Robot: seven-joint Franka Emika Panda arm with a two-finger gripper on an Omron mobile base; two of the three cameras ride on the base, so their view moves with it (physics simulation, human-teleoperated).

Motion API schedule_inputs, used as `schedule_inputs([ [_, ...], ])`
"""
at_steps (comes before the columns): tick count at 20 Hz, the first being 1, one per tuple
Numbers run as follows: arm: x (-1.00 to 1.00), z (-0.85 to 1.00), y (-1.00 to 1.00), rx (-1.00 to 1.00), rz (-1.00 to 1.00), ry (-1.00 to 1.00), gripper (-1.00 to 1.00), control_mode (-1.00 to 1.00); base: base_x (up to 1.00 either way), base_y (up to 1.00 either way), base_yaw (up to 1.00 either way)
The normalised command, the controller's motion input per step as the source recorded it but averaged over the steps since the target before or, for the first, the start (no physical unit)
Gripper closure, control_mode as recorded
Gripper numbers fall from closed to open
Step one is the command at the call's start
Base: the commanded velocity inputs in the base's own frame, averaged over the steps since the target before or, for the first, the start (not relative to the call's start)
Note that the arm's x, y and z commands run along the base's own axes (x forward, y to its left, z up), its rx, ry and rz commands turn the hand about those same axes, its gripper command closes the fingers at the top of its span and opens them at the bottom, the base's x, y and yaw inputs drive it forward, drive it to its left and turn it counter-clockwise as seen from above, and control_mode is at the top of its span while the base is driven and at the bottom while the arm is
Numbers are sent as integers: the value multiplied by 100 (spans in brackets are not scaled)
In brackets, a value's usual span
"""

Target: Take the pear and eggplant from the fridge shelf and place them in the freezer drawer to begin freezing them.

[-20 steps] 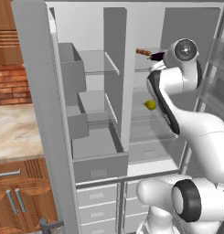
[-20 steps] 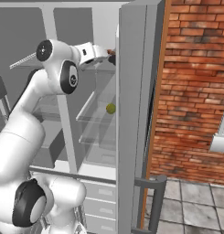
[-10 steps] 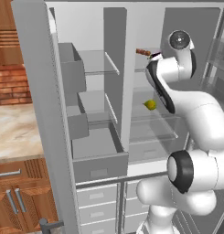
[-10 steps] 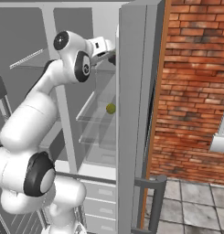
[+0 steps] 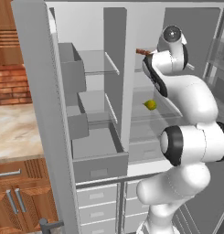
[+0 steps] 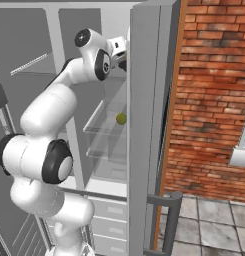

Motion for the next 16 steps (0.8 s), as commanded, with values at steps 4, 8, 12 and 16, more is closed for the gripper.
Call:
schedule_inputs([
  [4,46,-12,-10,0,0,11,-100,-100,0,0,0],
  [8,35,-15,-7,0,0,9,-100,-100,0,0,0],
  [12,20,-13,-9,0,0,5,-100,-100,0,0,0],
  [16,-2,-33,-12,-1,0,1,-100,-100,0,0,0],
])
